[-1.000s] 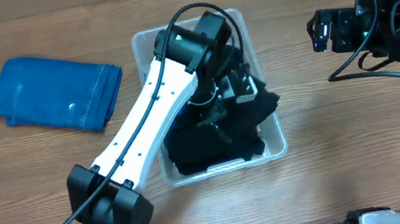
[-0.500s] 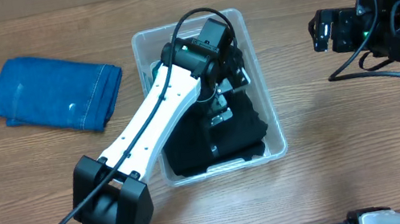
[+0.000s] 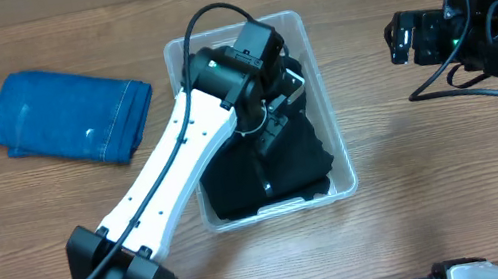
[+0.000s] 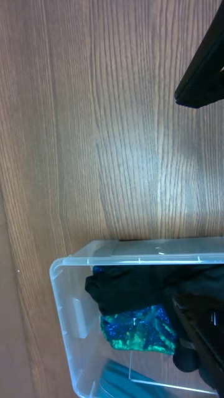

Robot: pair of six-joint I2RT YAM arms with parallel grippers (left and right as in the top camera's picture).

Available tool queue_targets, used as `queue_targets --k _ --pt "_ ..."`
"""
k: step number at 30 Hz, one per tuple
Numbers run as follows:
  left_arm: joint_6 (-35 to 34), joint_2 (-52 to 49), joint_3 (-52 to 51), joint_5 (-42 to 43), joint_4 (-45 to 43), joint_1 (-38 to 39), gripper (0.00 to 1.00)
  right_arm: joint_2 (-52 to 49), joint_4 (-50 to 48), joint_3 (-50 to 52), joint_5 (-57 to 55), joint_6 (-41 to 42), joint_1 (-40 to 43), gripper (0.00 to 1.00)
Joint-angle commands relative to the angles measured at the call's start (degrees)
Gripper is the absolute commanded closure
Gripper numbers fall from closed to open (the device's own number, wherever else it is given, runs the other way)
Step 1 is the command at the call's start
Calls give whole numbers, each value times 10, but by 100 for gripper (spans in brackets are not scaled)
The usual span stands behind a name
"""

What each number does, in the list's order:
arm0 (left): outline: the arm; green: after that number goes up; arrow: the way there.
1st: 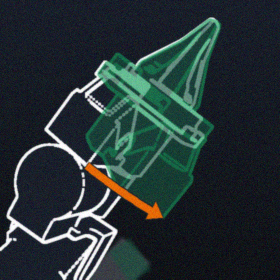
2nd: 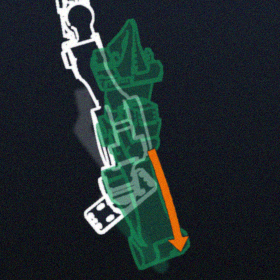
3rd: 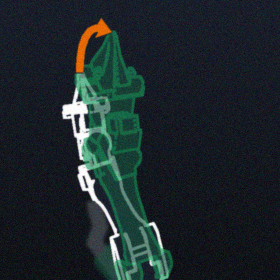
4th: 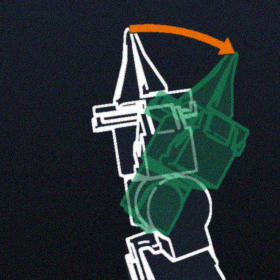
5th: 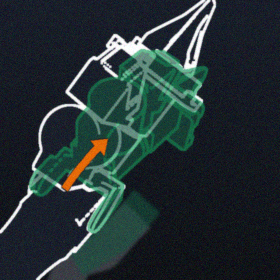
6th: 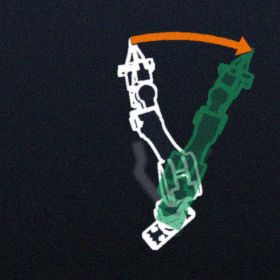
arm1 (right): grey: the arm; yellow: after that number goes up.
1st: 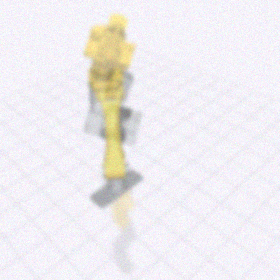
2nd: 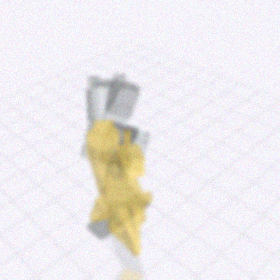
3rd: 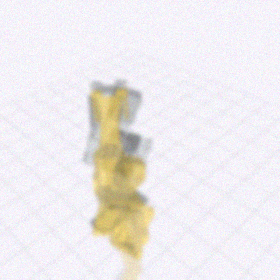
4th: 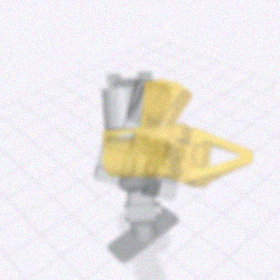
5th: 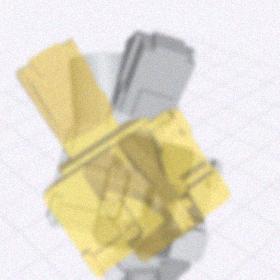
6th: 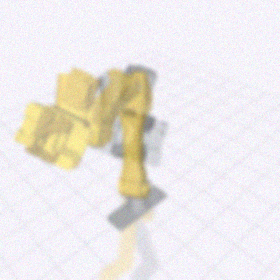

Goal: Pack container
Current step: 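Lower the black garment into the bin on top and release it, then move the left gripper back and grasp the folded blue denim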

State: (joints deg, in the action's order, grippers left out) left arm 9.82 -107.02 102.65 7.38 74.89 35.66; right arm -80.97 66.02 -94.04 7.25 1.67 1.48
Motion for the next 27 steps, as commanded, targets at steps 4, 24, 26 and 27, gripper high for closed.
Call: queue_targets --k 4,24,26,27 --pt "-61 -109 -90 14 -93 -2 49 -2 -2 -2 -2 -1 0 0" --pt "-513 88 46 -99 44 -356 0 -2 1 -2 -8 -1 0 0" --pt "-523 80 -10 -40 13 -435 0 -2 1 -2 -8 -1 0 0" --pt "-522 77 -53 -11 -18 -471 0 -2 2 -2 -8 -1 0 0"
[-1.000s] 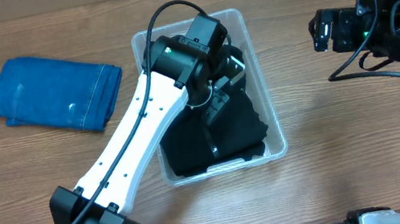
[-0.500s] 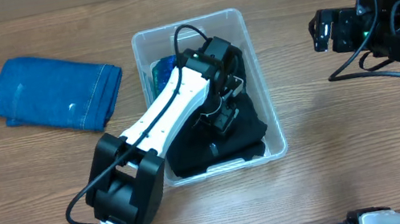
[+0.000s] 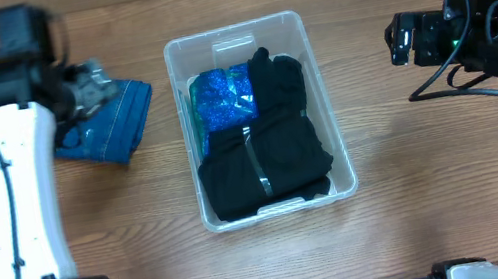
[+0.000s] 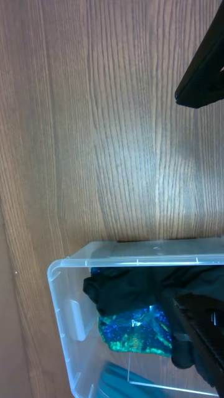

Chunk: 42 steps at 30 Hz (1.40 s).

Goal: Pack container
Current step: 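Move the left gripper back and grasp the folded blue denim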

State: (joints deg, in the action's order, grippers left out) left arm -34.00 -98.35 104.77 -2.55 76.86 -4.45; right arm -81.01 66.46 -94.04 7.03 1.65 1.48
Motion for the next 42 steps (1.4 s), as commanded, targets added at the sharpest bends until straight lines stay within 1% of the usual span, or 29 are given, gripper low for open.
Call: queue_targets --k 1,3,5,6,8,10,11,13,15,19,23,25,26,27,28,29,31,32,34,37,40,42 --pt "-77 -13 -115 107 -70 -100 0 -1 -3 -2 -6 -1 0 0" --pt "-49 -17 -179 146 -131 -137 0 -1 -3 -2 -6 -1 0 0" --pt "6 -26 -254 189 -211 -174 0 -1 -3 -2 -6 -1 0 0" --pt "24 -35 -281 191 -237 -192 0 -1 -3 -2 -6 -1 0 0" --pt "46 -57 -305 201 -266 -214 0 -1 -3 -2 -6 -1 0 0" --pt "119 -101 -308 256 -311 -232 0 -1 -3 -2 -6 -1 0 0" --pt "131 -121 -308 259 -323 -233 0 -1 -3 -2 -6 -1 0 0" --pt "130 -161 -308 269 -359 -233 0 -1 -3 -2 -6 -1 0 0" --pt "130 -196 -308 297 -406 -233 0 -1 -3 -2 -6 -1 0 0" --pt "108 -233 -308 296 -468 -233 0 -1 -3 -2 -6 -1 0 0" --pt "75 -246 -308 294 -505 -233 1 -1 -3 -2 -6 -1 0 0" --pt "50 -246 -308 294 -522 -233 17 -1 -3 -2 -6 -1 0 0" --pt "38 -246 -308 294 -526 -233 29 -1 -3 -2 -6 -1 0 0" --pt "28 -246 -308 294 -529 -233 43 -1 -3 -2 -6 -1 0 0" --pt "27 -246 -308 294 -533 -232 64 -1 -3 -2 -6 -1 0 0" --pt "27 -245 -308 290 -534 -232 80 -1 -3 -2 -6 -1 0 0" --pt "28 -245 -308 290 -535 -232 94 -1 -3 -2 -6 -1 0 0" --pt "33 -245 -307 293 -533 -232 96 -1 -3 -2 -6 -1 0 0" --pt "52 -228 -307 307 -515 -232 96 -1 -2 -2 -6 -1 0 0" --pt "103 -148 -307 309 -469 -231 96 -1 -1 -2 -6 -1 0 0" --pt "129 -35 -306 318 -446 -227 96 -1 0 -2 -5 -1 0 0" --pt "148 76 -295 362 -417 -213 96 -1 2 -2 -5 -1 0 0"
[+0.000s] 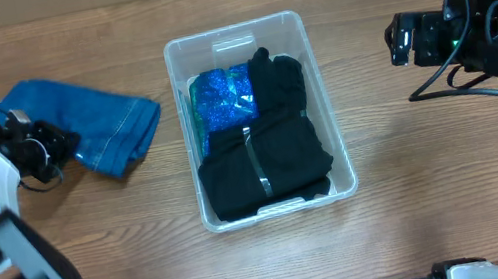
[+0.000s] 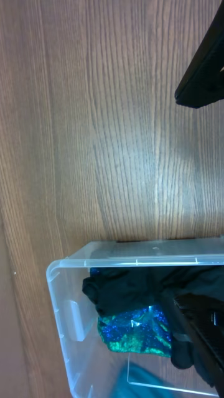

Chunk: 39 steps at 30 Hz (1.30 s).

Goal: Pack container
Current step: 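Move the left gripper back and grasp the folded blue denim, then carry the blue denim over the bin and lay it on top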

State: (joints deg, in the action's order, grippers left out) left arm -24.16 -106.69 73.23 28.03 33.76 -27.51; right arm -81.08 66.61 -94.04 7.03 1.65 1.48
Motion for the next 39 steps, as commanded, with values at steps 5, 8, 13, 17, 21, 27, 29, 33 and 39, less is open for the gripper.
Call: queue_targets --k 5,8,13,17,21,27,29,33,39 --pt "95 299 140 70 145 135 96 -1 4 -2 -6 -1 0 0" --pt "122 292 224 95 181 266 96 0 11 -2 -37 22 2 0" --pt "214 226 240 202 180 447 96 0 14 -2 -63 35 2 0" --pt "244 113 240 224 184 475 96 0 14 -2 -64 35 2 0" --pt "255 57 240 117 219 475 96 0 14 -2 -64 35 2 0" --pt "259 -17 240 40 291 474 28 0 15 -2 -64 35 2 0" --pt "259 -23 240 9 309 473 0 -1 17 -2 -64 35 2 0" --pt "162 14 306 -239 384 463 0 -1 16 -2 -64 35 2 0" --pt "169 61 377 -250 311 476 2 -1 16 -2 -63 35 2 0"
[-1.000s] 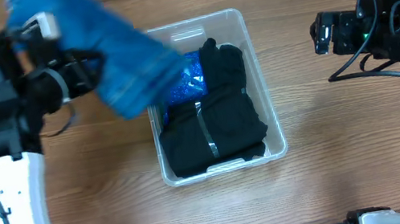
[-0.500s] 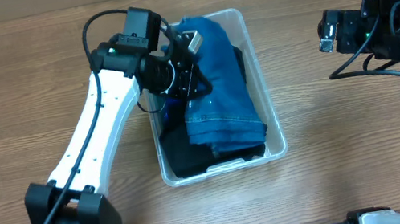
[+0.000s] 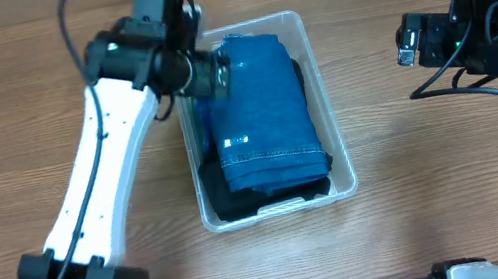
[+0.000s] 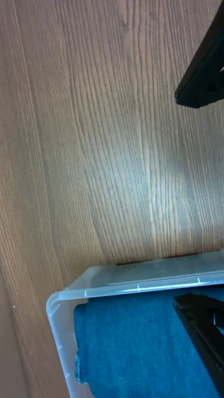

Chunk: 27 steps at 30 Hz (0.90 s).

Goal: Pack container
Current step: 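Carry the blue denim over the bin and lay it on top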

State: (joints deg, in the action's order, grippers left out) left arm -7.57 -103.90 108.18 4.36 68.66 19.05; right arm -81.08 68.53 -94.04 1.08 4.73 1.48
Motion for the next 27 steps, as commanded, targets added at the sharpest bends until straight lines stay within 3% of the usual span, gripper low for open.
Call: queue_targets --k 1,2,3,4,13,16,19,20,21,22,23,27 --pt "12 29 26 23 -62 22 34 -1 -5 -2 -4 4 2 0" --pt "11 22 26 33 -68 30 63 -1 -5 -2 -4 4 2 0" --pt "9 12 26 31 -71 41 86 -1 -5 -2 -4 4 2 0" --pt "9 -8 26 29 -73 54 96 -1 -5 -2 -4 4 2 0" --pt "-101 -350 24 150 55 96 96 -1 -8 -2 -4 4 2 0" --pt "-68 -349 33 177 55 87 96 -1 -7 -2 -4 4 2 0" --pt "-20 -247 97 131 81 63 96 -1 -10 -2 -4 4 2 0" --pt "-14 -182 120 74 77 52 92 -1 -15 -2 -4 4 2 0" --pt "-14 -143 127 33 70 45 60 -1 -21 -2 -4 4 2 0" --pt "-14 -113 128 2 62 38 34 -1 -27 -2 -4 4 2 0" --pt "-14 -75 127 -38 54 27 0 -1 -42 -2 -4 4 2 0" --pt "-53 -28 127 -63 60 -45 0 -15 -194 -2 70 4 2 0"
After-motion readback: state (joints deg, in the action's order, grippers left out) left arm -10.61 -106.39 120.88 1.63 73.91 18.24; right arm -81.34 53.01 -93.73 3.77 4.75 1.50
